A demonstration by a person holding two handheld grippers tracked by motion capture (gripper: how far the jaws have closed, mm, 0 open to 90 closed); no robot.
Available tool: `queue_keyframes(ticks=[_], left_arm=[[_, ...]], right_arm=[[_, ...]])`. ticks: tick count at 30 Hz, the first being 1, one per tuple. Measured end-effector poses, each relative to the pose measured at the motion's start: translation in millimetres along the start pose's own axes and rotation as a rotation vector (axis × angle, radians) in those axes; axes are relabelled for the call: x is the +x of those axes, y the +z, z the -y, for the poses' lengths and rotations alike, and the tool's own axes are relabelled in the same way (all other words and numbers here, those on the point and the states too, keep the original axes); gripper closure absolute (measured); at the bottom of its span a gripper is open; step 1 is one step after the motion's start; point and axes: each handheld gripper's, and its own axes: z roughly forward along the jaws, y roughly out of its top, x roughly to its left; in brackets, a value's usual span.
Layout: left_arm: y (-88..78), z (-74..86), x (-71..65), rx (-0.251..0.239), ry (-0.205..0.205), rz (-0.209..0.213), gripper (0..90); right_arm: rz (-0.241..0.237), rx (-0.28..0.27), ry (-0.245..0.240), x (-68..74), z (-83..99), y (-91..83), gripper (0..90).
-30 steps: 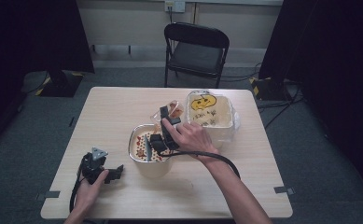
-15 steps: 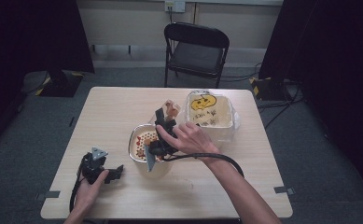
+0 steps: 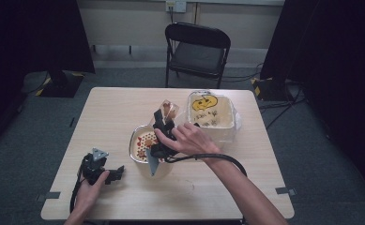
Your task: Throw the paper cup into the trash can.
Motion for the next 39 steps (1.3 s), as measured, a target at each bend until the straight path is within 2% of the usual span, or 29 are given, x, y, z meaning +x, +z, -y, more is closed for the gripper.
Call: queue_keyframes(ticks=[2,8,12,13,14,16,17,20,21,23,24,25,27,29,32,36,39], left_arm=[[-0.1,0.0,0.2,0.002,0.003,0.000,0.0],[0.0,0.0,0.0,0.000,0.000,0.000,0.0],[0.0,0.0,0.0,-0.001,-0.001,0.000,0.0],[0.0,0.0,-0.1,-0.001,-0.001,0.001,0.0],[0.0,0.0,-0.1,-0.001,-0.001,0.000,0.0],[0.1,0.1,-0.2,-0.001,-0.003,0.002,0.0],[0.1,0.1,-0.2,0.000,-0.003,0.002,0.0],[0.1,0.1,-0.2,-0.001,-0.003,0.001,0.0],[0.1,0.1,-0.2,0.000,-0.003,0.001,0.0],[0.0,0.0,-0.1,0.000,-0.001,0.000,0.0],[0.1,0.1,-0.2,0.000,-0.003,0.002,0.0],[0.1,0.1,-0.2,-0.001,-0.003,0.002,0.0],[0.1,0.1,-0.2,0.000,-0.003,0.001,0.0],[0.1,0.1,-0.2,0.000,-0.002,0.001,0.0],[0.1,0.0,-0.1,0.000,-0.002,0.001,0.0],[0.1,0.1,-0.2,0.000,-0.004,0.002,0.0],[0.1,0.1,-0.2,0.000,-0.003,0.002,0.0]], right_arm=[[-0.002,0.006,0.014,-1.7,2.3,0.0,47.8],[-0.008,0.013,0.000,-1.6,4.2,0.3,48.2],[-0.004,0.014,0.016,-1.9,4.4,0.5,48.3],[-0.013,0.023,0.044,-2.1,3.9,-0.1,48.4],[-0.006,0.016,0.035,-4.0,4.3,0.4,48.5],[-0.012,0.022,0.068,-4.9,4.9,0.9,48.7],[-0.015,0.019,0.067,-6.9,5.8,1.4,48.6],[-0.055,0.006,0.170,-10.2,8.3,2.4,48.9],[-0.065,0.003,0.209,-11.3,9.9,3.2,48.9],[-0.091,0.003,0.333,-14.9,15.5,4.9,49.1],[-0.095,0.005,0.407,-16.7,19.1,5.2,49.1],[-0.123,-0.008,0.500,-21.6,25.0,6.6,49.1],[-0.153,-0.011,0.651,-26.3,32.8,7.0,49.2],[-0.190,-0.038,0.788,-28.5,40.0,8.7,49.2],[-0.234,-0.066,0.953,-27.1,45.3,10.2,49.2],[-0.302,-0.126,1.231,-22.0,52.7,12.9,49.3],[-0.358,-0.172,1.395,-19.2,60.0,16.3,49.4]])
